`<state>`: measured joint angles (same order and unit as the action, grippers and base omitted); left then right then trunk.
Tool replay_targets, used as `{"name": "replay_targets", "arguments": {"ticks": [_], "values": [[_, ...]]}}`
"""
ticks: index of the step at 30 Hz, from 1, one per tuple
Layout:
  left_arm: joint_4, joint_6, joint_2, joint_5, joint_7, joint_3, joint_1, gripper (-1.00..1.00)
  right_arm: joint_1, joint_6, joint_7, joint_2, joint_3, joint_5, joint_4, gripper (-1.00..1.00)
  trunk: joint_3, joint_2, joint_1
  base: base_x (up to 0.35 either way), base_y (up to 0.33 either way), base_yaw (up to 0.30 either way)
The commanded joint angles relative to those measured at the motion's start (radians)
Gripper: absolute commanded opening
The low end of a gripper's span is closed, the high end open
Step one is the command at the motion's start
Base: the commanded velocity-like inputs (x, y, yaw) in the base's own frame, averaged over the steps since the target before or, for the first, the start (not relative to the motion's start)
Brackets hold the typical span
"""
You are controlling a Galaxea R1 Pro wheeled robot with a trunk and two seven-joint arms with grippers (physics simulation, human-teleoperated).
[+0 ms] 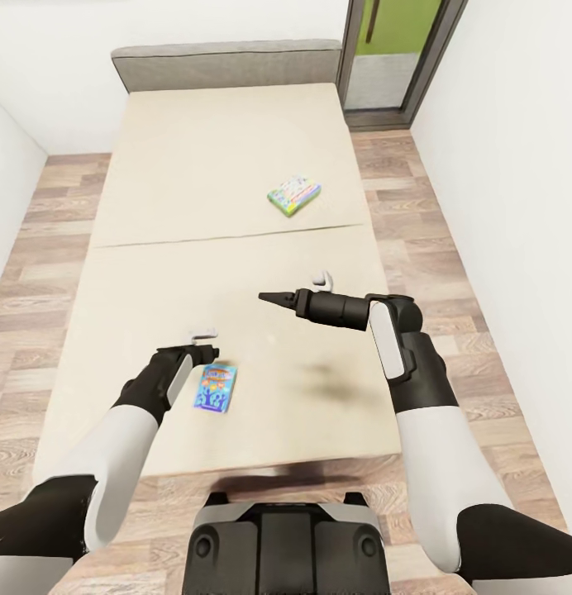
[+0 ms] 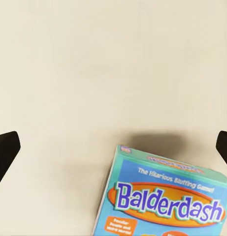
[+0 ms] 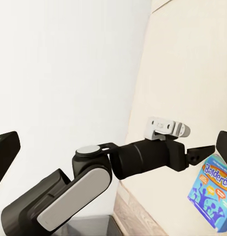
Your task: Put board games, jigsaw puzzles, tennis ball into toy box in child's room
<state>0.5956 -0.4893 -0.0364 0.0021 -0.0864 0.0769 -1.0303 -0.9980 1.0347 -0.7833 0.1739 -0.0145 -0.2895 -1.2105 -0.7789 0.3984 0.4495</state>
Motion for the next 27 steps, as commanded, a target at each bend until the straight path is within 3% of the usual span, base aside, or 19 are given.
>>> {"name": "replay_targets", "arguments": {"ticks": [1, 13, 27], "values": [[0.010, -0.005, -0.006, 0.001, -0.002, 0.004, 0.000, 1.00, -0.001, 0.004, -0.005, 0.001, -0.001, 0.004, -0.001, 1.00, -0.003, 0.002, 0.000, 0.000, 0.000, 0.000], [0.104, -0.009, -0.017, 0.002, 0.000, 0.004, -0.001, 1.00, -0.001, 0.003, -0.005, 0.001, 0.001, 0.004, -0.001, 1.00, -0.023, 0.002, 0.000, 0.000, 0.000, 0.000], [0.125, -0.011, -0.031, 0.002, -0.002, 0.004, -0.001, 1.00, -0.001, 0.003, -0.005, 0.001, 0.001, 0.004, -0.004, 1.00, -0.045, 0.002, 0.000, 0.000, 0.000, 0.000]]}}
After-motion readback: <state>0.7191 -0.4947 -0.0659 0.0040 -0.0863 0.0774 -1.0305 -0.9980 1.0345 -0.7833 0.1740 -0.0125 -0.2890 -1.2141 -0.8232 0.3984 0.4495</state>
